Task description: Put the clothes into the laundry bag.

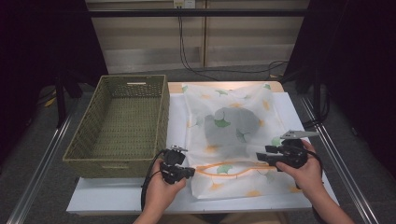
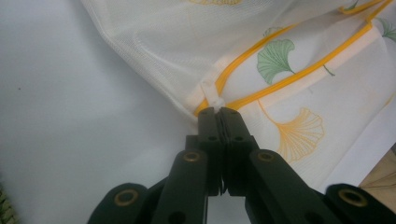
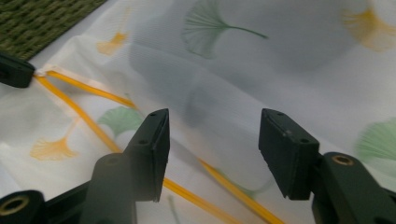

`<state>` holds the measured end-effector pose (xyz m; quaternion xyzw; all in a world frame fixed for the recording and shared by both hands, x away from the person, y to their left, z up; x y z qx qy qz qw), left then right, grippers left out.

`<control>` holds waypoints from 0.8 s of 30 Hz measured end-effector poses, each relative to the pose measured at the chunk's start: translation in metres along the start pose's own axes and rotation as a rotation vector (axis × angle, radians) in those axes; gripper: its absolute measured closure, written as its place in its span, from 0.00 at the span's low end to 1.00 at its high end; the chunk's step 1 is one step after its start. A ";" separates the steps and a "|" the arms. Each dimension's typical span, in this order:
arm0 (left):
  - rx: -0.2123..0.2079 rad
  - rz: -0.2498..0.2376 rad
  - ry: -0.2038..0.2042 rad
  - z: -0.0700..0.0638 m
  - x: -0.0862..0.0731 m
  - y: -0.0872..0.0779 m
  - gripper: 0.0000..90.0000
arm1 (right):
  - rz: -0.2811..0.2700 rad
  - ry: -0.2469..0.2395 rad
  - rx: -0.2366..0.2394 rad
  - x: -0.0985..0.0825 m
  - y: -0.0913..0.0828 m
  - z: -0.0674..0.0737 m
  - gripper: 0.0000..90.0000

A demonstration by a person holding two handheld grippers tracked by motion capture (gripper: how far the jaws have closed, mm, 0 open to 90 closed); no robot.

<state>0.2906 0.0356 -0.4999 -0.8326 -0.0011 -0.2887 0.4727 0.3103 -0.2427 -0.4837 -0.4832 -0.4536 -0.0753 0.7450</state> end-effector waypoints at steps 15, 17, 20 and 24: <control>-0.022 -0.012 0.020 -0.005 0.003 -0.004 0.98 | 0.042 -0.005 0.131 0.013 0.040 0.052 0.40; -0.021 -0.005 0.026 -0.004 0.003 -0.004 0.98 | 0.046 -0.011 0.147 0.015 0.045 0.057 0.38; -0.024 -0.006 0.028 -0.005 0.002 -0.004 0.98 | 0.046 -0.020 0.161 0.018 0.052 0.063 0.37; -0.027 -0.008 0.033 -0.006 0.002 -0.004 0.98 | 0.045 -0.019 0.197 0.023 0.059 0.075 0.39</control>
Point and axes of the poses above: each handheld gripper's, and its own axes: y roughly forward along the jaws, x roughly out of its top, z roughly to its left, the point moved 8 cm from there along y, roughly forward along the jaws, and after that the axes turned 7 degrees about -y, right-handed, at the moved point
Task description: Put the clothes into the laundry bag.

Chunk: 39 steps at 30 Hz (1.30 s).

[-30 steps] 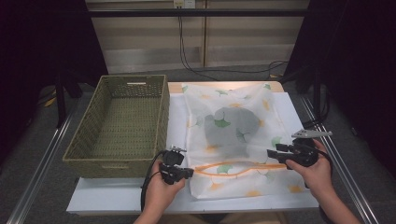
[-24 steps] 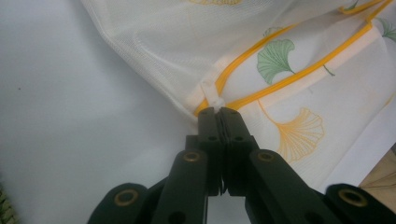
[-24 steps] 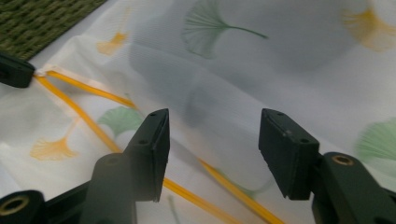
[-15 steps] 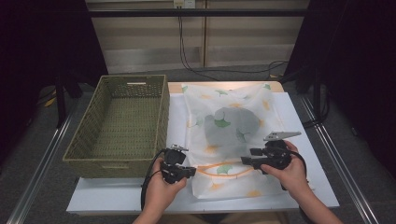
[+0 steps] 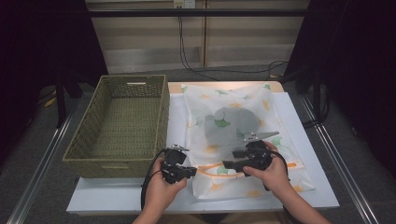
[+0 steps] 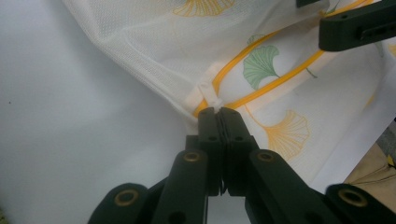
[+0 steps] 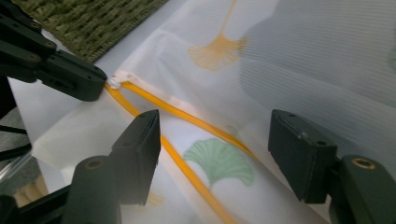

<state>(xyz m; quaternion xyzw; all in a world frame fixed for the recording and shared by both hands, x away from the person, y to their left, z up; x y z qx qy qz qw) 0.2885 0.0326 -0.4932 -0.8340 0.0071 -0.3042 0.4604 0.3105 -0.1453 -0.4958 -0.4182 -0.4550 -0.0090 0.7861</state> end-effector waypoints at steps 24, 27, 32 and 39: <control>-0.036 0.005 0.038 -0.009 0.000 0.000 0.98 | 0.021 0.088 0.224 0.019 0.044 0.035 0.65; -0.040 0.006 0.047 -0.010 0.000 0.000 0.98 | 0.015 0.101 0.251 0.022 0.047 0.037 0.68; -0.044 0.010 0.049 -0.010 -0.001 0.000 0.98 | 0.014 0.126 0.268 0.024 0.052 0.039 0.71; -0.047 0.011 0.052 -0.010 0.000 0.000 0.98 | 0.014 0.150 0.291 0.028 0.055 0.041 0.74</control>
Point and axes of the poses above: each handheld gripper's, and its own axes: y roughly forward along the jaws, x roughly out of its top, z roughly to its left, the point moved 8 cm from there along y, roughly forward along the jaws, and after that the axes turned 7 degrees about -y, right-handed, at the moved point
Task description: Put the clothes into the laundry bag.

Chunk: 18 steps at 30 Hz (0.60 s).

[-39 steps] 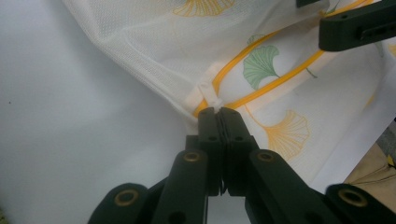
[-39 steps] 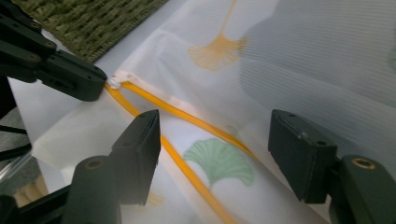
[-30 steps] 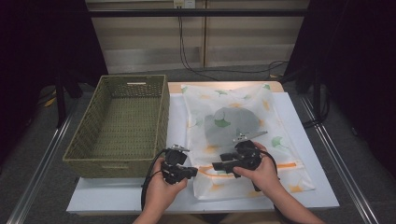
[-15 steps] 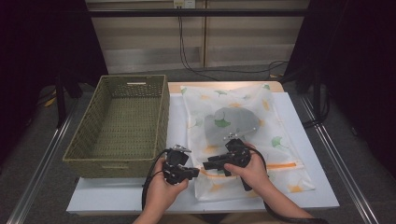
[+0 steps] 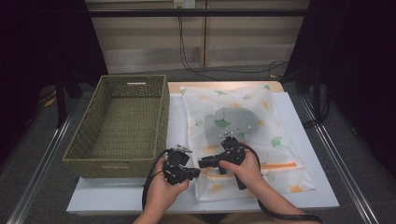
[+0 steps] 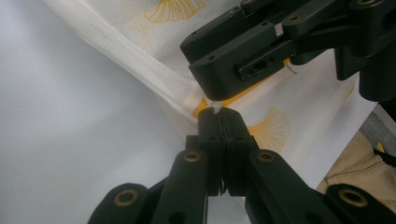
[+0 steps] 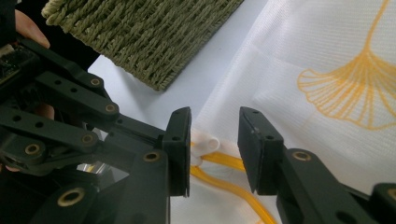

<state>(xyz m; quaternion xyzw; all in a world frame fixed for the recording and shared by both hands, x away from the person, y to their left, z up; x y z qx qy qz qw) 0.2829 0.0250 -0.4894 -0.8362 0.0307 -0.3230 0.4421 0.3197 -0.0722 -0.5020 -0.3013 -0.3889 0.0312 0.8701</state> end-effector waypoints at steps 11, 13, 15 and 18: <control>0.000 -0.004 0.000 0.001 0.000 0.001 0.98 | 0.018 0.042 0.031 -0.002 -0.001 0.003 0.85; 0.000 -0.005 -0.001 0.001 0.000 0.001 0.98 | 0.007 0.045 0.041 -0.002 -0.002 0.002 0.88; -0.003 -0.001 0.002 0.001 0.000 0.001 0.98 | 0.012 0.045 0.042 -0.002 -0.003 0.002 0.91; -0.002 -0.004 0.001 0.001 0.000 0.001 0.98 | 0.009 0.044 0.042 -0.002 -0.004 0.001 0.94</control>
Point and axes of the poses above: each handheld gripper's, and its own axes: y roughly forward along the jaws, x roughly out of its top, z roughly to its left, the point moved 8 cm from there along y, roughly forward along the jaws, and after that the axes turned 7 degrees about -y, right-handed, at the moved point
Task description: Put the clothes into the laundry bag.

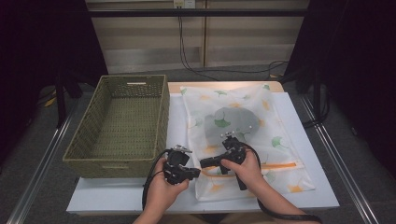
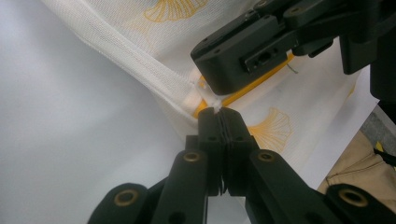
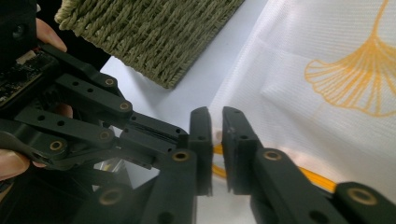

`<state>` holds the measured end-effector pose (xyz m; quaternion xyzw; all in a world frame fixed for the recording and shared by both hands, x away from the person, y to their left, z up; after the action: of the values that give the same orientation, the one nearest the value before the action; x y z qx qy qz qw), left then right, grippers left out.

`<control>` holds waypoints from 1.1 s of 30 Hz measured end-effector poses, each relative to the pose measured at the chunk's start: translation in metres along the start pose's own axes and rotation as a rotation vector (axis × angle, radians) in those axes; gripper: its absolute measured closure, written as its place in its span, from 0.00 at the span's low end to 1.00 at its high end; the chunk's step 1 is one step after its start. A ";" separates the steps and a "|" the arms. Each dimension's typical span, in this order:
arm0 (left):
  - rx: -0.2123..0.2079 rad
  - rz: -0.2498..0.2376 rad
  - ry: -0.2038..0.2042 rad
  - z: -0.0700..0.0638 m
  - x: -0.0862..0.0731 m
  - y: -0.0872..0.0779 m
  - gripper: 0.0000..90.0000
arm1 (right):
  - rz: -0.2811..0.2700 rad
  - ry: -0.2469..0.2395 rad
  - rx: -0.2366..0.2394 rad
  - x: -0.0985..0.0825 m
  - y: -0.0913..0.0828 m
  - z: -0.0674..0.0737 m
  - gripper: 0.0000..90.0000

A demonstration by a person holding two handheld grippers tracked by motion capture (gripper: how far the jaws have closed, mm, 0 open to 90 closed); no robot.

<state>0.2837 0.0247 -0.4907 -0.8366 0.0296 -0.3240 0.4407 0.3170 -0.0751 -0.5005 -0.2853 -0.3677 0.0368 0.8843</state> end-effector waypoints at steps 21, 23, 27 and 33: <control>-0.011 -0.001 -0.003 -0.001 -0.001 0.001 0.98 | -0.006 0.121 0.053 0.000 0.001 -0.001 0.96; -0.014 0.003 -0.003 0.000 -0.001 0.001 0.98 | -0.008 0.115 0.054 0.000 0.000 -0.001 1.00; -0.025 0.003 -0.011 0.000 -0.001 0.001 0.97 | -0.011 0.106 0.050 0.000 -0.003 -0.001 1.00; -0.032 -0.014 -0.024 0.000 0.000 0.002 0.95 | -0.015 0.085 0.040 0.001 -0.005 0.001 1.00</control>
<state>0.2837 0.0236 -0.4922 -0.8474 0.0238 -0.3166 0.4255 0.3165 -0.0790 -0.4969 -0.2662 -0.3312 0.0254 0.9049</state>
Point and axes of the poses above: each handheld gripper's, and its own axes: y roughly forward along the jaws, x roughly out of its top, z roughly to its left, the point moved 8 cm from there along y, roughly forward along the jaws, and after that the axes turned 7 degrees about -y, right-handed, at the moved point
